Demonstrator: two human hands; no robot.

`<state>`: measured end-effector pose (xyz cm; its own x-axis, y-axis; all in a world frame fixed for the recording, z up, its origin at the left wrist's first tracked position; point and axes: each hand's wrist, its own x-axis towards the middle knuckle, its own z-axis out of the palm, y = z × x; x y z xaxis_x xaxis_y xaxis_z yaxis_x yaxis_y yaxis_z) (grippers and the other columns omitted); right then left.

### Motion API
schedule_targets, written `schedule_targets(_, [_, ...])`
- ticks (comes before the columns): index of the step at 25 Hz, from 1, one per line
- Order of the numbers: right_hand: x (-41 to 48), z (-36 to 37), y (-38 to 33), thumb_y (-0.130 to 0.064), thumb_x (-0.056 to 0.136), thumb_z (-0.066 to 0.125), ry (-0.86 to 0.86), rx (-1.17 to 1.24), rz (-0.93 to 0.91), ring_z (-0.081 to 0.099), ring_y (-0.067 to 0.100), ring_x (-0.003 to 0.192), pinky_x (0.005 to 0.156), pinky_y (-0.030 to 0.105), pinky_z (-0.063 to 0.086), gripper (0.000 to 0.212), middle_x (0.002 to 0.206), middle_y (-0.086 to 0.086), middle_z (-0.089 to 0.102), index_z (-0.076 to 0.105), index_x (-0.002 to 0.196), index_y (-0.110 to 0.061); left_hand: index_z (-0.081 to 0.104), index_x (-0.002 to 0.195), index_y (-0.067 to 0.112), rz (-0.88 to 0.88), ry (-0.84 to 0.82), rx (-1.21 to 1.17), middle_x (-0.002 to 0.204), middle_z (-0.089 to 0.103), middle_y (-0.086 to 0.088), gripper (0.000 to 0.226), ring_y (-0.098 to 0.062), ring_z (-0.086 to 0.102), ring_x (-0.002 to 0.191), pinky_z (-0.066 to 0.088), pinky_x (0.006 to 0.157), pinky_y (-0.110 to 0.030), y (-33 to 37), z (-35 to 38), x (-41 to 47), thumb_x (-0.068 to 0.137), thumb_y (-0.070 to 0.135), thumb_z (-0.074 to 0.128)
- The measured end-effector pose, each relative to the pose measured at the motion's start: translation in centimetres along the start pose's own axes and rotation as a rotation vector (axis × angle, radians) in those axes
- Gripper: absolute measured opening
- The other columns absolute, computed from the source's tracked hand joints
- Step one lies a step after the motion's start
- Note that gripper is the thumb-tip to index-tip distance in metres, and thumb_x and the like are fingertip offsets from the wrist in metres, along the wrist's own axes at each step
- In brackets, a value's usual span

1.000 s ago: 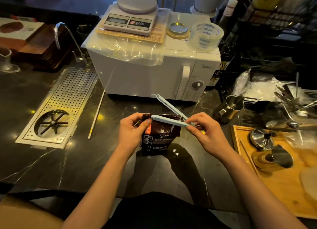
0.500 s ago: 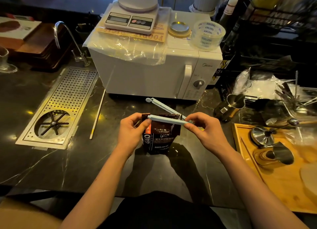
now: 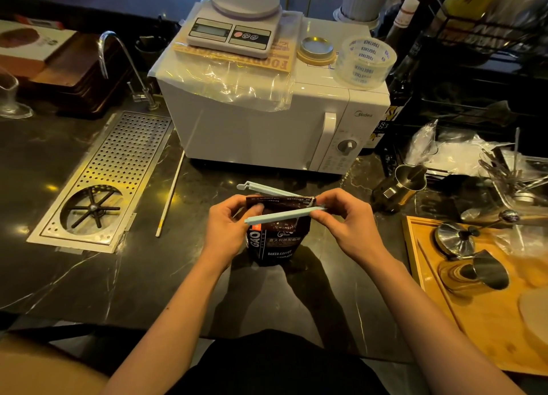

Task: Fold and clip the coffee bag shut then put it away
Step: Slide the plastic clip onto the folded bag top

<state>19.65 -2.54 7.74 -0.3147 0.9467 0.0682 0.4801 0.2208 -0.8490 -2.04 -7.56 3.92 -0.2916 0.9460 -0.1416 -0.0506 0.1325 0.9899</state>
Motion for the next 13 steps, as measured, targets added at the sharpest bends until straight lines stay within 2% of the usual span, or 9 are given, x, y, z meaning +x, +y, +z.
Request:
schedule_targets(5, [0.2, 0.8, -0.5, -0.012, 0.083, 0.073, 0.02, 0.058, 0.03, 0.065, 0.017, 0.101, 0.088, 0.031, 0.054, 0.024, 0.097, -0.009, 0.064, 0.057, 0.096, -0.022, 0.072, 0.105, 0.019, 0.03, 0.028, 0.016, 0.121, 0.061, 0.003, 0.021, -0.012, 0.063, 0.112, 0.057, 0.091, -0.036, -0.7, -0.1, 0.6, 0.085, 0.011, 0.07])
schedule_targets(8, [0.4, 1.2, -0.5, -0.012, 0.082, 0.074, 0.026, 0.078, 0.049, 0.065, 0.01, 0.102, 0.086, 0.025, 0.053, 0.03, 0.101, -0.011, 0.063, 0.055, 0.103, -0.021, 0.072, 0.102, 0.017, 0.026, 0.053, 0.008, 0.117, 0.061, -0.001, 0.019, -0.01, 0.064, 0.109, 0.057, 0.09, -0.036, -0.6, 0.1, 0.5, 0.084, 0.011, 0.07])
schedule_targets(10, [0.5, 1.4, -0.5, -0.013, 0.083, 0.073, 0.026, 0.053, 0.046, 0.064, 0.01, 0.103, 0.089, 0.026, 0.054, 0.03, 0.105, -0.007, 0.065, 0.058, 0.107, -0.021, 0.072, 0.098, 0.021, 0.037, 0.069, 0.011, 0.113, 0.062, -0.002, 0.017, -0.006, 0.064, 0.105, 0.058, 0.088, -0.033, -0.5, 0.3, 0.2, 0.085, 0.011, 0.07])
schedule_targets(13, [0.6, 1.5, -0.5, -0.013, 0.083, 0.073, 0.016, 0.003, 0.035, 0.064, 0.014, 0.104, 0.094, 0.032, 0.054, 0.029, 0.107, -0.002, 0.068, 0.064, 0.11, -0.017, 0.072, 0.098, 0.019, 0.041, 0.075, -0.006, 0.111, 0.064, -0.005, 0.017, -0.008, 0.066, 0.102, 0.059, 0.085, -0.032, -0.5, 0.3, 0.1, 0.084, 0.009, 0.07])
